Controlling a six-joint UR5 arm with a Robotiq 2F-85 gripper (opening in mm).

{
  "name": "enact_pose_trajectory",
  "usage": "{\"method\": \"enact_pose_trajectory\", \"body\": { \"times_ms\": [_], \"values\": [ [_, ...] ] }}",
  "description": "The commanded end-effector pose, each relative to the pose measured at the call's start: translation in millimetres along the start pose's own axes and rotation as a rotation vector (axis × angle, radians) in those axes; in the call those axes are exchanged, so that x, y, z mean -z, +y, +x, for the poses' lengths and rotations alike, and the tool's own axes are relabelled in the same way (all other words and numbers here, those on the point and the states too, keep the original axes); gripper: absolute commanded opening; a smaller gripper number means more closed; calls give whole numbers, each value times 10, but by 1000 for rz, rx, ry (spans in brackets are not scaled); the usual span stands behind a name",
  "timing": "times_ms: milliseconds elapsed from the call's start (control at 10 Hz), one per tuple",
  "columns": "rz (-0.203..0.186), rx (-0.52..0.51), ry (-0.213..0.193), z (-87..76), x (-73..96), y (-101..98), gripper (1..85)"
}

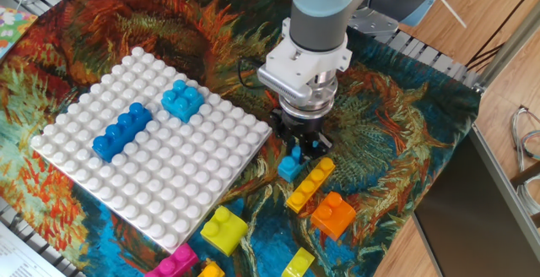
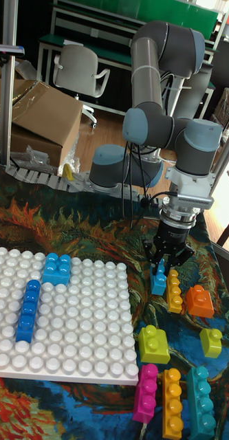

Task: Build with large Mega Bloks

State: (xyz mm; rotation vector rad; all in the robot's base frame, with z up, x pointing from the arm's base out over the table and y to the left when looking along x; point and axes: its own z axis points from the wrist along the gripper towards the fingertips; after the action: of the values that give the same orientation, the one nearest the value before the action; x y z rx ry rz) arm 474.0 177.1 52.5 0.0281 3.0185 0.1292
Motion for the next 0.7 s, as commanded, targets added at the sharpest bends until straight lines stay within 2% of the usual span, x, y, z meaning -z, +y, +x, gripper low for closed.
{"method": "enact_pose_trajectory", "body": {
  "times_ms": [0, 100, 200, 400, 600],
  "values": [
    [-39, 35, -5, -33, 173, 68, 13],
    [-54, 36, -8, -41, 175, 108, 13],
    [-51, 27, -6, -37, 174, 100, 13],
    [-23, 6, 8, -2, 171, 28, 13],
    [19, 45, 27, 45, 172, -84, 13]
  ]
}}
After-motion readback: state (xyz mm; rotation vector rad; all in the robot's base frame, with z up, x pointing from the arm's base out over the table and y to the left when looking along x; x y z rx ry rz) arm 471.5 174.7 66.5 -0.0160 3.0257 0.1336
